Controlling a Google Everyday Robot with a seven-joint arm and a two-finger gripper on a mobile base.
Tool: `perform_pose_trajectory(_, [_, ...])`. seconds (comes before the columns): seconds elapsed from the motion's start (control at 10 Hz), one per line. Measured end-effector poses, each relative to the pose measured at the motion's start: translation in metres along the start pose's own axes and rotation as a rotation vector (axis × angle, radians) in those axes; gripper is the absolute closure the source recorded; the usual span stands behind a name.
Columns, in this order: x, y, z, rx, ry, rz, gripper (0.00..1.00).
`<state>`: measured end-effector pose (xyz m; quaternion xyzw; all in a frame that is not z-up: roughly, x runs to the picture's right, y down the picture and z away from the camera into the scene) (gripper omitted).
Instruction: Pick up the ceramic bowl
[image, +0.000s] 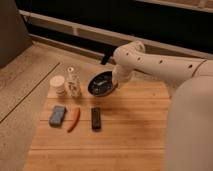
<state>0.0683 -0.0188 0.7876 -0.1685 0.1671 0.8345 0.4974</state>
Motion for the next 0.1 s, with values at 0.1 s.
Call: perform_pose_trajectory(0.1, [0.0008, 0.0018, 0.0004, -0.001, 0.001, -0.003, 1.0])
